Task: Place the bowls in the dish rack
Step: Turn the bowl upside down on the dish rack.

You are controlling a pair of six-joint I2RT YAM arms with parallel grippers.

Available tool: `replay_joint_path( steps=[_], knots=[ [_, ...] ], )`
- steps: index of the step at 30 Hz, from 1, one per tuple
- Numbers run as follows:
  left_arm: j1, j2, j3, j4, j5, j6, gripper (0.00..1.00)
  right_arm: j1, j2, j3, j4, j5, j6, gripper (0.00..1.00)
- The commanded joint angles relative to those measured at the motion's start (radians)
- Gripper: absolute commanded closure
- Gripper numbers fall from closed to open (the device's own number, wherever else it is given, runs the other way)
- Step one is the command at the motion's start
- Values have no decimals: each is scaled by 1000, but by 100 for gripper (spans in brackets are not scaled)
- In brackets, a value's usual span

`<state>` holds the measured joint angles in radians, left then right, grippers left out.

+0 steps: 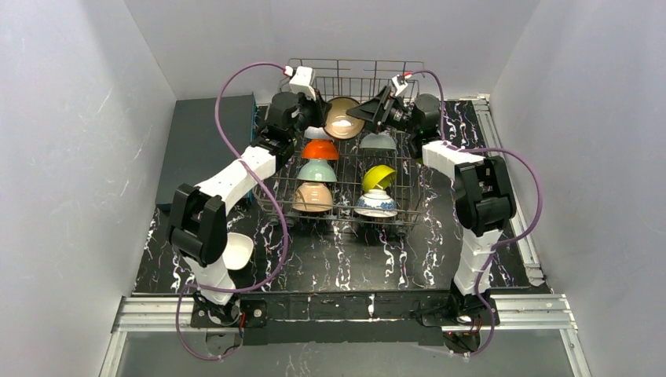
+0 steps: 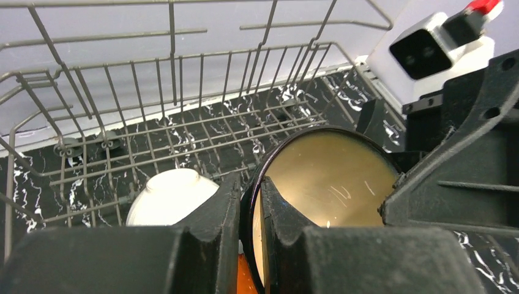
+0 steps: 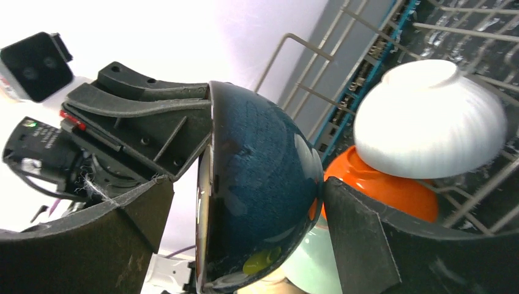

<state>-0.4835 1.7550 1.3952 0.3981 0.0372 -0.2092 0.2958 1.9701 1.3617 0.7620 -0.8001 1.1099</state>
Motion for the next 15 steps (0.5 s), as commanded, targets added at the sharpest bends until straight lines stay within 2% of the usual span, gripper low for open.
replay_joint_path(
  steps=[1, 5, 12, 15],
  knots=[
    [-3, -119, 9, 158, 65, -67, 100, 33, 15, -10, 392, -59, 275, 1],
    [-3, -128, 6, 159, 39, -38, 100, 49, 25, -25, 408, -65, 330, 1],
    [-3, -156, 5, 162, 68, 7, 100, 52, -16, -73, 242, -60, 249, 1],
    [-3, -161, 7, 164, 79, 3, 100, 53, -23, -81, 228, -58, 244, 1]
  ],
)
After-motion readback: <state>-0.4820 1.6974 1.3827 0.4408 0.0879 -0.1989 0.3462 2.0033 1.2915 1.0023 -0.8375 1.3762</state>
